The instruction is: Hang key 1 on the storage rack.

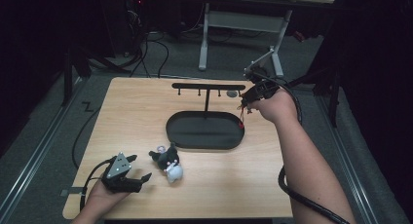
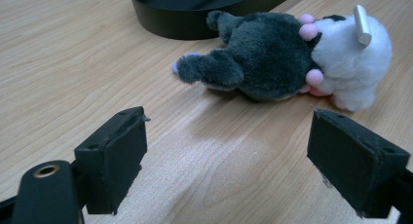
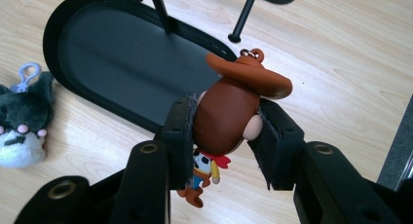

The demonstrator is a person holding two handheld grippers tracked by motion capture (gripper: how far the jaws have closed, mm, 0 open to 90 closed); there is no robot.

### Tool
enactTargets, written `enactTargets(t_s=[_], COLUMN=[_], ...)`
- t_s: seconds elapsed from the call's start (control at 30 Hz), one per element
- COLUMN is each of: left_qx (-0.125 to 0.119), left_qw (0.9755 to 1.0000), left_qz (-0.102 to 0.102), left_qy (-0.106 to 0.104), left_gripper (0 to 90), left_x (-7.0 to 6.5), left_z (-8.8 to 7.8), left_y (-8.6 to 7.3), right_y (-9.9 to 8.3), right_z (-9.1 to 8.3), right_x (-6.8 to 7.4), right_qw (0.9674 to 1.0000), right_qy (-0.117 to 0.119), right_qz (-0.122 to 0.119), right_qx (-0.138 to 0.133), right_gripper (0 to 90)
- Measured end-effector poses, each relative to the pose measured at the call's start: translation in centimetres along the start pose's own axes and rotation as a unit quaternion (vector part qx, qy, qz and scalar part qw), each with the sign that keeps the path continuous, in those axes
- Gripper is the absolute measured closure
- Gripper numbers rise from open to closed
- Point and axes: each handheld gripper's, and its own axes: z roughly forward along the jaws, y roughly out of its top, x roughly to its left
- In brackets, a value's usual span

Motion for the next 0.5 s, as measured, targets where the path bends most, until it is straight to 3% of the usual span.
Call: enactTargets(t_s=[0.5], left_qx=[0.002], left_qw=[1.0000], left_qz=[0.000], left_qy=[-0.003], left_gripper=[15.0], left_x=[0.0], left_z=[0.1], left_y=[0.0], right_y=[1.9], right_z=[0.6], right_x=[0.0], right_qw=[0.9999], right_qy=[-0.008], right_qz=[0.004], right_qx=[-0.005], right_gripper=[61.5])
